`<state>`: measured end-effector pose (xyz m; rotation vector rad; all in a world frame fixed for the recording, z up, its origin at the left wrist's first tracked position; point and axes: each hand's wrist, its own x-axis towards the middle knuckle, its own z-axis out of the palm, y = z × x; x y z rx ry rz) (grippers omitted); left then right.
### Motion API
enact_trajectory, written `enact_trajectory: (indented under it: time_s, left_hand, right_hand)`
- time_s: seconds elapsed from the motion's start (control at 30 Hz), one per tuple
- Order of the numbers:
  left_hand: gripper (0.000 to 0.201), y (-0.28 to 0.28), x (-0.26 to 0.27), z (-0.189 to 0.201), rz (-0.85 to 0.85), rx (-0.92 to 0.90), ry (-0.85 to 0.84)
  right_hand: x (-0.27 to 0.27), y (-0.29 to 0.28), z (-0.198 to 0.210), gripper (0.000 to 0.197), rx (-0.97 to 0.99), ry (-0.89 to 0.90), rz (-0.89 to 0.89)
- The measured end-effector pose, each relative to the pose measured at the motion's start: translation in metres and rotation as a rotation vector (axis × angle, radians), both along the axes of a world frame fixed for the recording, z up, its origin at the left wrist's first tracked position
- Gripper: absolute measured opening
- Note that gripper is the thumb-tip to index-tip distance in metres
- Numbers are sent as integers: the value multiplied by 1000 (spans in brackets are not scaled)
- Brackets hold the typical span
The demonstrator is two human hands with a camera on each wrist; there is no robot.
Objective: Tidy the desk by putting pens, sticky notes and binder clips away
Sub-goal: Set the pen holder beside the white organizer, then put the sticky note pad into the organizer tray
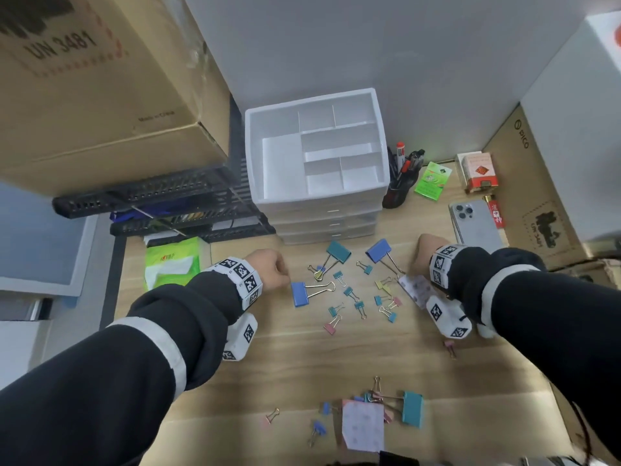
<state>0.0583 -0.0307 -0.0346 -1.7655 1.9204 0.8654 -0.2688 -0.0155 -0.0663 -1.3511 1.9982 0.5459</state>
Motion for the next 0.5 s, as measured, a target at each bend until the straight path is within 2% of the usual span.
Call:
enact_trajectory:
  time_s: [0.07, 0.1, 0.3, 0.43, 0.5]
  left_hand:
    - [30, 12, -1, -3, -9, 17, 7]
    - [30, 17, 0, -4, -8, 24, 13]
    - [28, 53, 16, -12, 3, 36, -2]
    - [33, 81, 22, -18, -35, 46, -4]
    - [35, 93, 20, -21, -48, 62, 17]
  right_hand:
    - [3, 16, -9, 61, 19, 19, -17]
    - [5, 23, -13, 64, 18, 16, -33]
    - [13, 62, -24, 42, -110, 97, 29]
    - [11, 77, -27, 27, -167, 45, 12]
    - [10, 86, -27, 32, -200, -4, -4]
